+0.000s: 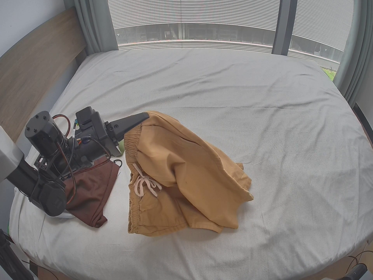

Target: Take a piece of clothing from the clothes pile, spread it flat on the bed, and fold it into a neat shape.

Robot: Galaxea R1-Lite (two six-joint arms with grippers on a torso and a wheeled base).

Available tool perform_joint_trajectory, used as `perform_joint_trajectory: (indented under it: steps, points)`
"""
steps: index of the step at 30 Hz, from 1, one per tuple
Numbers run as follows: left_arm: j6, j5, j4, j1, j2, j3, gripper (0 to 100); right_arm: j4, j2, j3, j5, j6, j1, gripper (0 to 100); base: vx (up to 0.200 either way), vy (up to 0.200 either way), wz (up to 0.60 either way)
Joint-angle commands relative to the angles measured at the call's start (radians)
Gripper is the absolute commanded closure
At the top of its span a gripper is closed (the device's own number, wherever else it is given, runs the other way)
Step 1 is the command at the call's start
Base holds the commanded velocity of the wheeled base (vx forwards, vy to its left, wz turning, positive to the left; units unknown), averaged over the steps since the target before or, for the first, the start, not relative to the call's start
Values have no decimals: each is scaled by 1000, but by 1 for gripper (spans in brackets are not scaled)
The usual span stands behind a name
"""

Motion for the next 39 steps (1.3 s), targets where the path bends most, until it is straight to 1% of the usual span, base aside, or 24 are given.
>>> perform_joint_trajectory:
  steps: [1, 2, 4, 5, 7, 8, 10, 11, 15, 19, 24, 27, 31, 33, 35, 39]
  points:
    - [21, 1, -1, 4, -2, -5, 100, -40, 466, -221, 164, 221, 194, 0, 0, 0, 0]
    - [21, 1, -1, 4, -2, -4, 100, -90, 545, -252, 191, 219, 194, 0, 0, 0, 0]
    - [21, 4, -1, 4, -1, -2, 100, -162, 609, -247, 204, 219, 194, 0, 0, 0, 0]
    - [21, 4, -1, 4, -1, -2, 100, -167, 614, -246, 204, 219, 194, 0, 0, 0, 0]
    - [22, 8, -1, 4, 4, -1, 100, -250, 678, -184, 207, 227, 197, 0, 0, 0, 0]
    - [21, 8, -1, 5, 5, -1, 100, -270, 692, -166, 208, 228, 197, 0, 0, 0, 0]
    - [21, 8, -1, 5, 5, -2, 100, -330, 746, -135, 227, 228, 194, 0, 0, 0, 0]
    - [22, 8, -1, 5, 2, -1, 100, -399, 808, -114, 247, 228, 178, 0, 0, 0, 0]
    - [22, 8, -1, 7, 4, 1, 100, -537, 896, -78, 248, 228, 168, 0, 0, 0, 0]
    - [28, 8, -1, 28, 7, -5, 100, -574, 963, -51, 248, 228, 168, 0, 0, 0, 0]
    - [30, 6, -1, 33, 13, -8, 100, -587, 1032, -40, 251, 232, 143, 0, 0, 0, 0]
    - [28, 8, -1, 36, 11, -8, 100, -612, 1052, -34, 256, 232, 142, 0, 0, 0, 0]
    - [30, 6, -1, 45, 18, -8, 100, -716, 1160, -5, 263, 235, 134, 0, 0, 0, 0]
    - [30, 6, -1, 48, 21, -8, 100, -733, 1181, 0, 263, 235, 129, 0, 0, 0, 0]
    - [45, 6, -1, 54, 30, -13, 100, -828, 1267, 27, 268, 235, 123, 0, 0, 0, 0]
    - [61, 6, -1, 54, 44, -15, 100, -946, 1370, 58, 305, 236, 122, 0, 0, 0, 0]
